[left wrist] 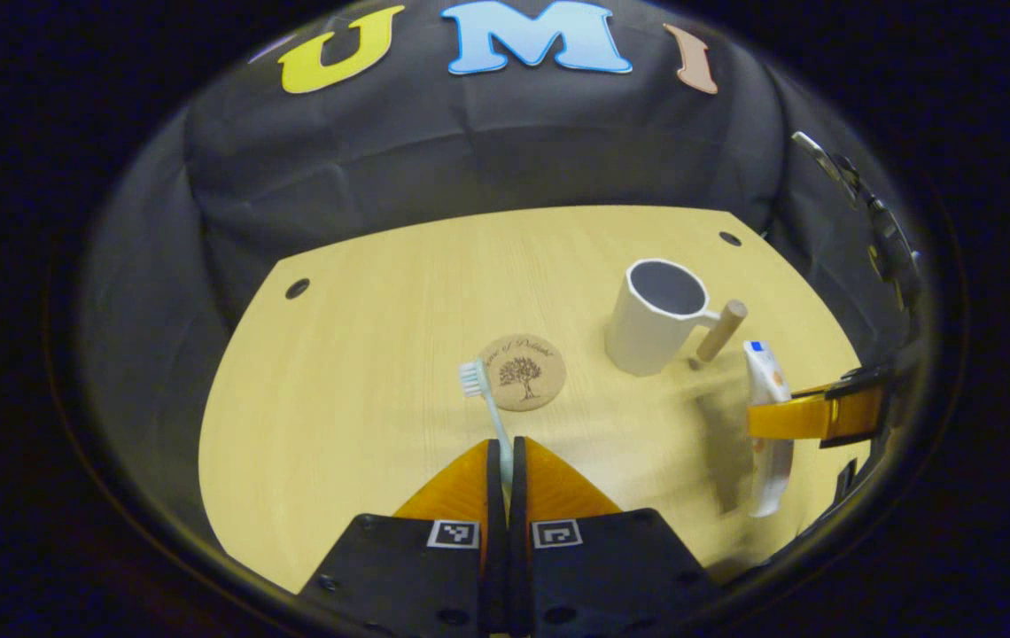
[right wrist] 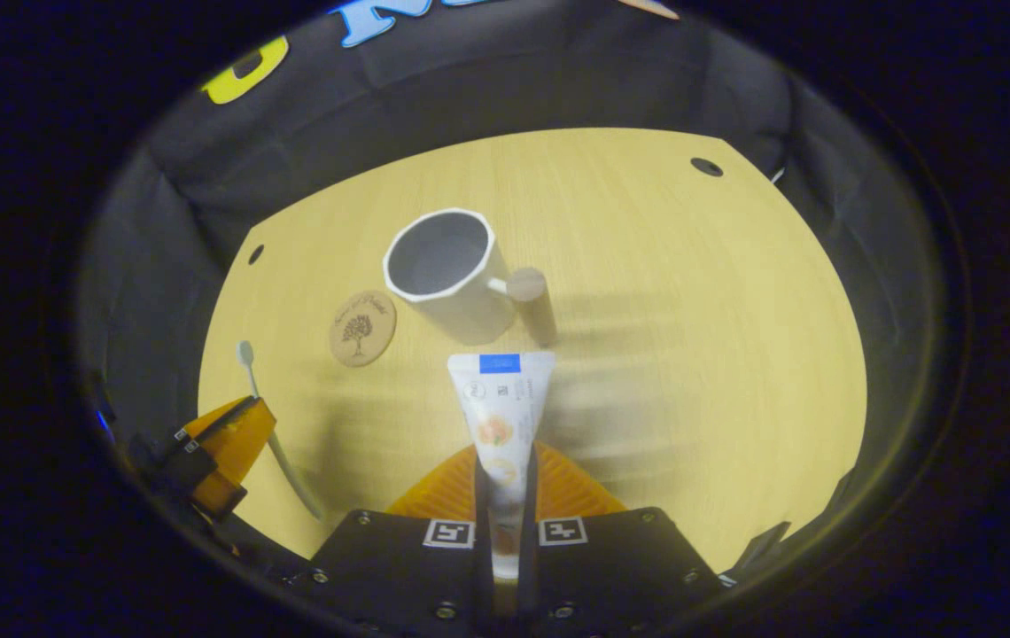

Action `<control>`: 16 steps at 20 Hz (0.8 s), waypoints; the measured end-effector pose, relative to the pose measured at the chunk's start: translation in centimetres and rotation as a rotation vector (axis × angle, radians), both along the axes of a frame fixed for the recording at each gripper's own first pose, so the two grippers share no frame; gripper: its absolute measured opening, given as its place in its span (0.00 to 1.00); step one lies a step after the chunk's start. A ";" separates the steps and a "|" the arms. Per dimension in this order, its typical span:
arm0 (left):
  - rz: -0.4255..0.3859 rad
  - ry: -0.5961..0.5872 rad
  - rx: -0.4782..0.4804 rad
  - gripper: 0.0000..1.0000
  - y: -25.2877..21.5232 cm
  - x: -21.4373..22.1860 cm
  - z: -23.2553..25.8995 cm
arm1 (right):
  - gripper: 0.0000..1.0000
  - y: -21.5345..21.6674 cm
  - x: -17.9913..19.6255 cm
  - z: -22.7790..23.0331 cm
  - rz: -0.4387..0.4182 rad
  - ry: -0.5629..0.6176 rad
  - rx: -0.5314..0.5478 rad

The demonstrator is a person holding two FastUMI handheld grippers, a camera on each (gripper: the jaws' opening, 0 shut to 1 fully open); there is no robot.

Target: Put the toothbrush and toothpaste on the desktop into the cup, then pick up the cup and place it on the coaster on the desktop.

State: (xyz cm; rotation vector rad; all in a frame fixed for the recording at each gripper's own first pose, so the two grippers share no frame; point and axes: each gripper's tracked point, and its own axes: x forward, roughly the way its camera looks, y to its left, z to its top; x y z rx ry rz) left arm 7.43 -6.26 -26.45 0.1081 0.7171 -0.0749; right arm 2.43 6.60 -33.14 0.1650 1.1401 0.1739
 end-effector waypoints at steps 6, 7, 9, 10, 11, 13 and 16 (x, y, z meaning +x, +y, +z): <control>0.017 -0.123 -0.048 0.07 0.1 1.9 4.7 | 0.12 -0.3 4.1 4.4 -0.026 -0.140 0.045; 0.018 -0.142 -0.053 0.07 0.2 2.3 5.3 | 0.12 -0.3 4.8 5.1 -0.029 -0.169 0.052; 0.021 -0.183 -0.058 0.07 0.2 3.0 6.8 | 0.12 -0.5 6.4 7.1 -0.034 -0.221 0.069; 0.019 -0.203 -0.059 0.08 0.2 3.3 7.5 | 0.12 -0.4 7.2 7.9 -0.032 -0.246 0.081; 0.017 -0.220 -0.060 0.07 0.3 3.5 8.2 | 0.11 0.0 8.1 8.2 -0.029 -0.268 0.092; 0.016 -0.256 -0.069 0.07 -0.2 3.7 9.7 | 0.12 0.7 9.6 9.1 -0.024 -0.311 0.111; 0.008 -0.305 -0.077 0.07 -0.5 4.3 11.3 | 0.11 1.6 11.9 10.2 -0.023 -0.368 0.129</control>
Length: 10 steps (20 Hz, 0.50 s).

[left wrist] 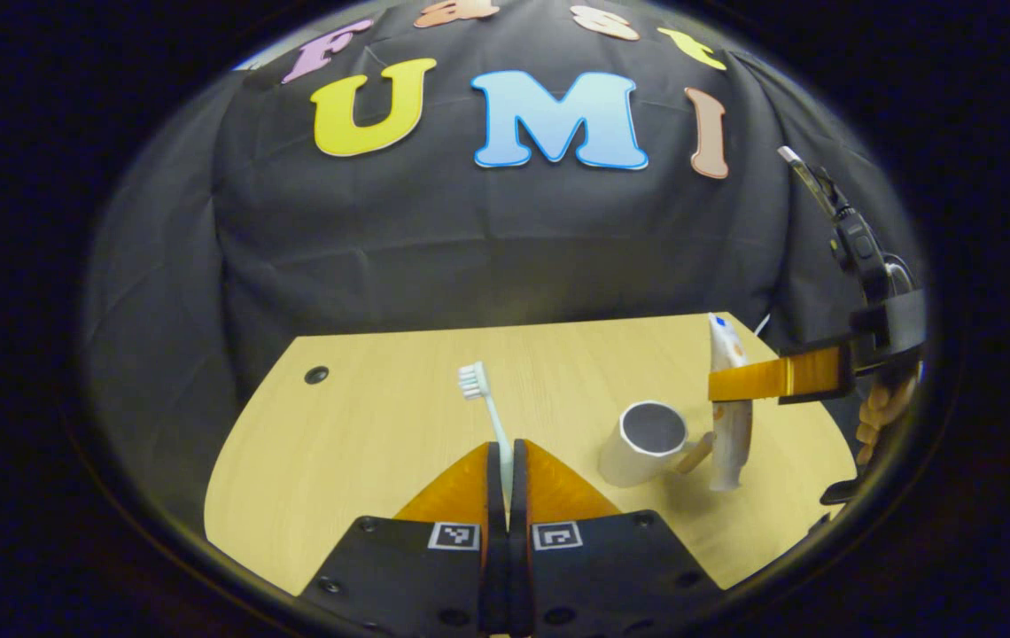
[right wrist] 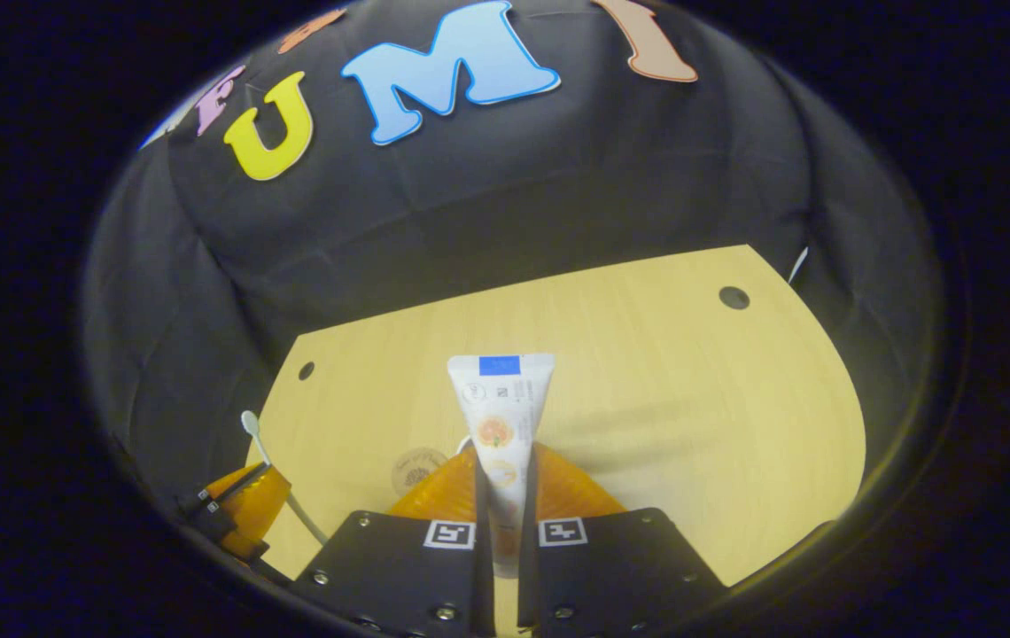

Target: Put the toothbrush and toothpaste on the desktop into the cup, then pick up the cup and place it on the coaster on the desktop.

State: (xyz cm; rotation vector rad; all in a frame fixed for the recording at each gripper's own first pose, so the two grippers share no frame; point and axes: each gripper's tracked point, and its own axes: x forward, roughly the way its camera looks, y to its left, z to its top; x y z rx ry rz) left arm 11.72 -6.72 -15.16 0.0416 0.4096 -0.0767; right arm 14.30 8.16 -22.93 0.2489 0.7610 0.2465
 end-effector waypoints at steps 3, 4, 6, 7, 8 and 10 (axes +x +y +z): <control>-0.005 -0.037 0.011 0.07 -0.2 0.6 1.1 | 0.11 0.4 2.1 0.5 -0.021 -0.050 0.028; -0.006 -0.043 0.013 0.07 -0.2 0.6 1.3 | 0.11 0.6 3.1 0.6 -0.032 -0.062 0.040; -0.004 -0.041 0.018 0.07 -0.2 0.7 1.2 | 0.11 0.6 4.4 0.4 -0.053 -0.067 0.060; -0.002 -0.036 0.017 0.07 -0.1 0.7 1.1 | 0.11 0.8 4.9 -0.2 -0.058 -0.058 0.068; 0.002 -0.031 0.011 0.07 -0.1 0.6 0.9 | 0.11 0.8 5.4 -0.5 -0.067 -0.055 0.075; 0.018 -0.021 0.004 0.07 0.4 0.5 0.5 | 0.11 1.2 6.7 -0.9 -0.079 -0.050 0.080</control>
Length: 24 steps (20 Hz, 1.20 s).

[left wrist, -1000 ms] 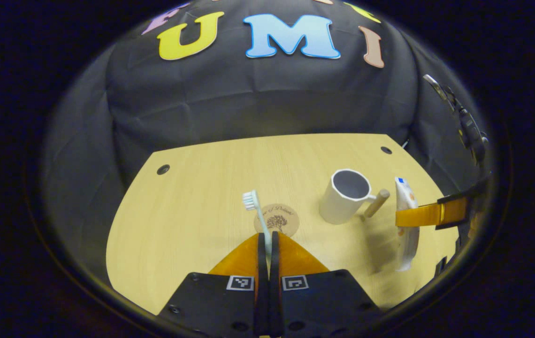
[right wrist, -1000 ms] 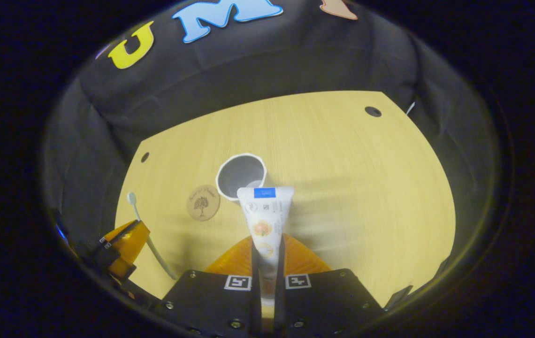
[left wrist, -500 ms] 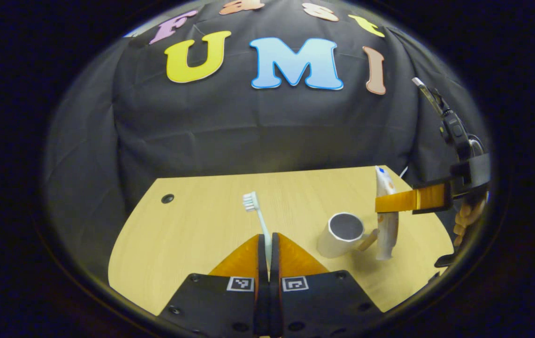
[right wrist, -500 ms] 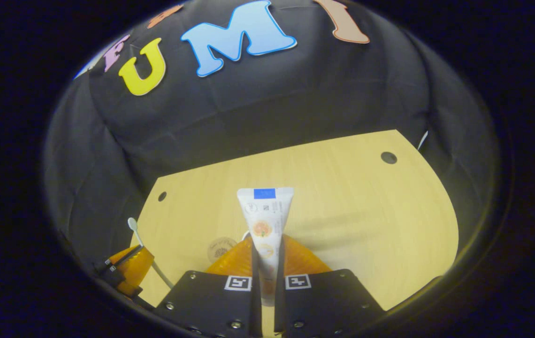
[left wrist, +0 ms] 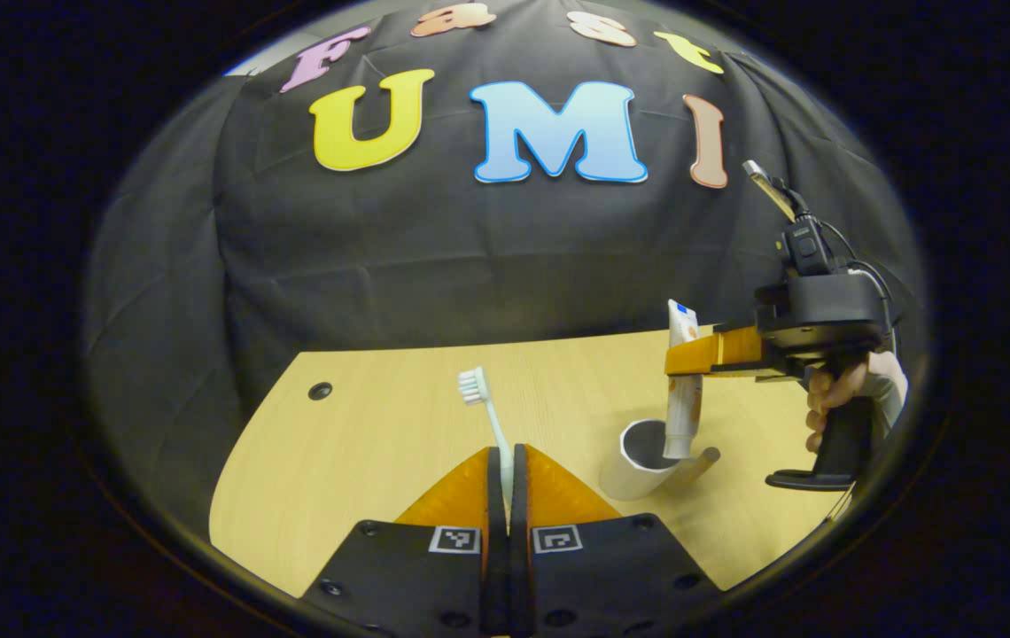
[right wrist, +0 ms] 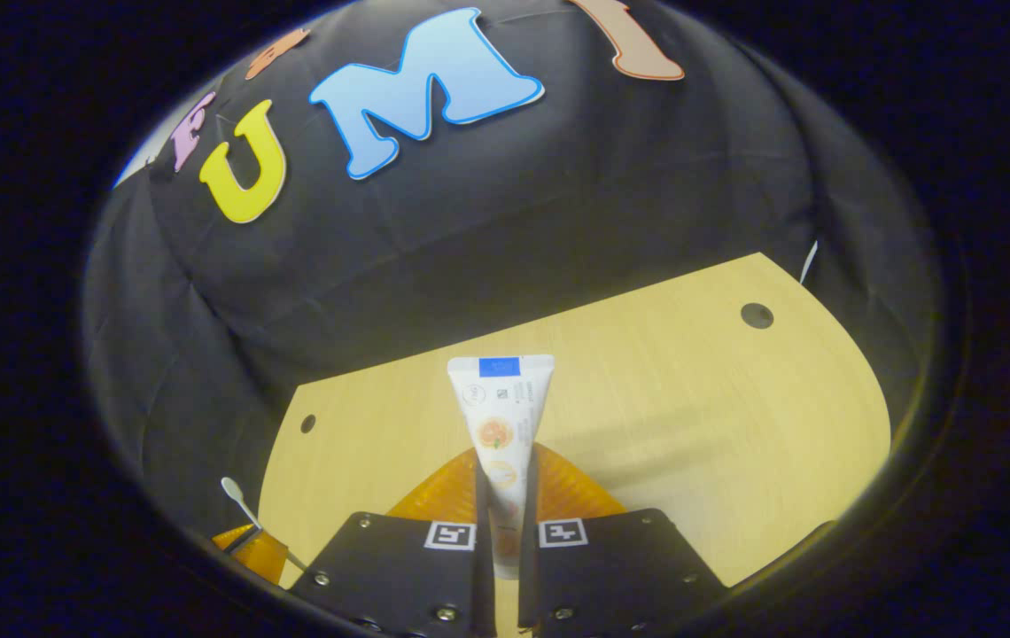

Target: Put the toothbrush and toothpaste on the desktop into the cup, then pick up the cup and place it on the coaster on the desktop.

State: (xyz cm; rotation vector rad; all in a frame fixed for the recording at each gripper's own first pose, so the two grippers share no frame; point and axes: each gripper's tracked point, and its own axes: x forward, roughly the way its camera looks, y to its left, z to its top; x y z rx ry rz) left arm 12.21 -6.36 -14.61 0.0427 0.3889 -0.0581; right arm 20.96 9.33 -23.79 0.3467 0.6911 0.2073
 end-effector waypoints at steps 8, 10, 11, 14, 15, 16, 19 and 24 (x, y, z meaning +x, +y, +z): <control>0.037 0.024 -0.008 0.07 1.0 0.2 -0.7 | 0.11 1.2 1.2 -2.2 0.021 -0.042 -0.065; 0.041 0.027 -0.010 0.07 1.1 0.2 -0.9 | 0.11 1.6 1.1 -2.8 0.027 -0.037 -0.062; 0.043 0.027 -0.010 0.07 1.1 0.2 -0.9 | 0.14 1.7 0.6 -2.9 0.028 -0.033 -0.065; 0.048 0.024 -0.010 0.08 1.2 0.2 -0.8 | 0.19 1.5 -0.1 -3.9 0.028 -0.022 -0.079; 0.049 0.024 -0.012 0.08 1.2 0.2 -0.8 | 0.22 1.9 -0.2 -4.1 0.039 -0.017 -0.063; 0.050 0.025 -0.015 0.07 1.2 0.1 -0.8 | 0.26 2.0 -0.5 -4.3 0.046 0.001 -0.064; 0.050 0.025 -0.022 0.07 1.3 0.0 -0.8 | 0.29 1.7 -1.5 -5.0 0.052 0.014 -0.084; 0.052 0.021 -0.031 0.07 1.5 -0.2 -0.7 | 0.32 1.7 -2.6 -5.1 0.060 0.030 -0.084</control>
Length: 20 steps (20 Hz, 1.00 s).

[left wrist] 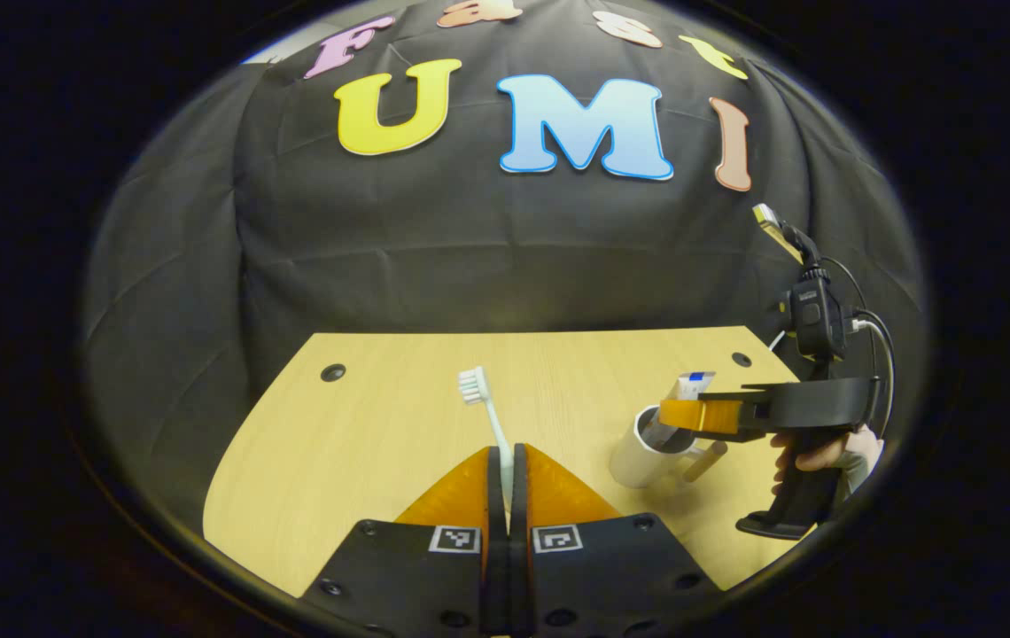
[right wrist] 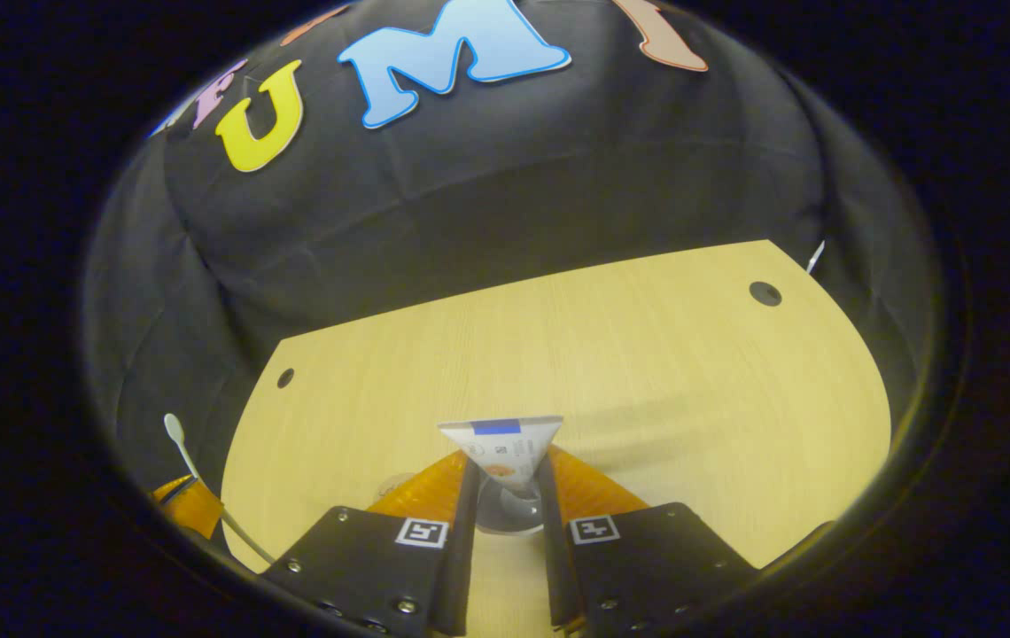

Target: Put the toothbrush and toothpaste on the desktop into the cup, then pick up the cup and place it on the coaster on the desktop.

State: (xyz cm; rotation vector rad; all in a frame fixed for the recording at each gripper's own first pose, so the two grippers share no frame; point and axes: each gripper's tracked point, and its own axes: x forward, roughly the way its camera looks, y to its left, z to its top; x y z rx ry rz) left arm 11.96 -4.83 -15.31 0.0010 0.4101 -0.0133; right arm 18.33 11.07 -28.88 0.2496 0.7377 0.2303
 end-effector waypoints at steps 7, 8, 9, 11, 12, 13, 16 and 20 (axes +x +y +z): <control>-0.010 -0.024 0.007 0.07 -0.2 -0.4 0.7 | 0.71 -0.3 -0.6 2.7 -0.018 -0.044 0.051; -0.015 -0.031 0.010 0.07 -0.4 -0.4 0.9 | 0.71 -0.4 -0.7 3.6 -0.023 -0.061 0.069; -0.022 -0.038 0.013 0.07 -0.7 -0.4 1.2 | 0.71 -0.7 -0.7 4.4 -0.031 -0.078 0.082; -0.039 -0.048 0.012 0.07 -2.0 -0.4 1.6 | 0.71 -1.5 -0.6 6.1 -0.053 -0.108 0.106; -0.047 -0.052 0.009 0.07 -2.4 -0.3 1.8 | 0.71 -2.1 -0.4 6.7 -0.069 -0.120 0.112; -0.055 -0.056 0.005 0.07 -2.7 -0.1 1.9 | 0.71 -2.8 -0.3 7.2 -0.085 -0.128 0.115; -0.084 -0.071 -0.002 0.07 -4.0 0.8 2.5 | 0.71 -5.2 -0.4 7.3 -0.127 -0.134 0.100; -0.140 -0.091 -0.007 0.07 -6.4 1.7 3.0 | 0.71 -7.8 -1.7 6.3 -0.184 -0.106 0.100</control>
